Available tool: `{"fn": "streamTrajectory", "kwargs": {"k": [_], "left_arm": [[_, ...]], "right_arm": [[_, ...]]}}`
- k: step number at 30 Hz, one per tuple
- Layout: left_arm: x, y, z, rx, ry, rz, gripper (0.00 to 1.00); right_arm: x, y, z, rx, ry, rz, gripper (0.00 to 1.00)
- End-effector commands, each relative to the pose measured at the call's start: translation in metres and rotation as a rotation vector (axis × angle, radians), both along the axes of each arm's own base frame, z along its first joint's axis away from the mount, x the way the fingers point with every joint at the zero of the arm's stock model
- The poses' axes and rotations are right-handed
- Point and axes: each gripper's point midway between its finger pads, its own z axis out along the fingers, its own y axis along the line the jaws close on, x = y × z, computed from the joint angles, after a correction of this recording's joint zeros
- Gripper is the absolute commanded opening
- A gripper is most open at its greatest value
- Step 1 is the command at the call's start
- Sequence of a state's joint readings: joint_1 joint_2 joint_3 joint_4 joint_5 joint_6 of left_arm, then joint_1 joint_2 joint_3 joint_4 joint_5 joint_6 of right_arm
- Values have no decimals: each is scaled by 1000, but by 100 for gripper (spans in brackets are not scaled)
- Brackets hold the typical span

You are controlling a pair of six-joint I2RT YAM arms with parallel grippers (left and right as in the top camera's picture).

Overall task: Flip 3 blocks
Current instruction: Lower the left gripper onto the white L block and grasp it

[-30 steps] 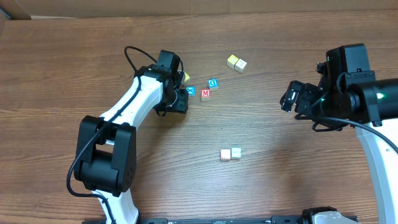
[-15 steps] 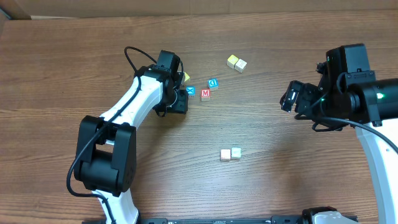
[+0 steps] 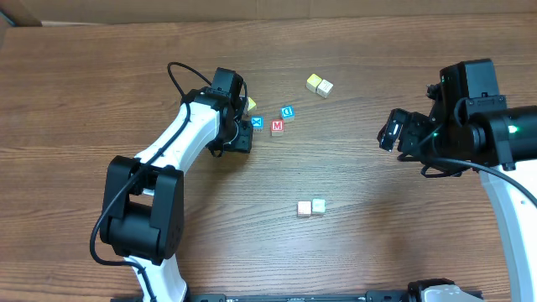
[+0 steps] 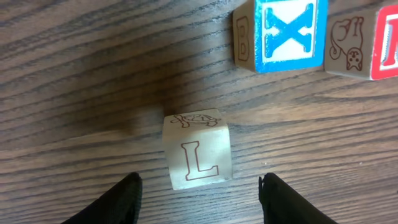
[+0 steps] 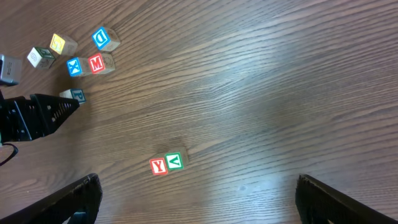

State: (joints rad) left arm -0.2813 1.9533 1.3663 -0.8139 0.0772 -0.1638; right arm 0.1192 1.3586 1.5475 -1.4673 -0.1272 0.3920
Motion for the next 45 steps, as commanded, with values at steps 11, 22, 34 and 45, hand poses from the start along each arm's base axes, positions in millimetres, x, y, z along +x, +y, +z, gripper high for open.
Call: {"fn": "streamTrajectory", "kwargs": {"k": [11,22,34,45], "left_arm": [[7,0,-25,13,35,55,45],[19,-3,-23,2,-12,57,50],[27,-5,-1,1,-12,63,40],[20,0,-1,22,18,85,44]], "right_arm": [[0,1,-2,4,5,5,100],[0,1,-2,4,5,4,100],[1,1,-2,4,1,5,100],[1,1,-2,5,2,5,100]]}}
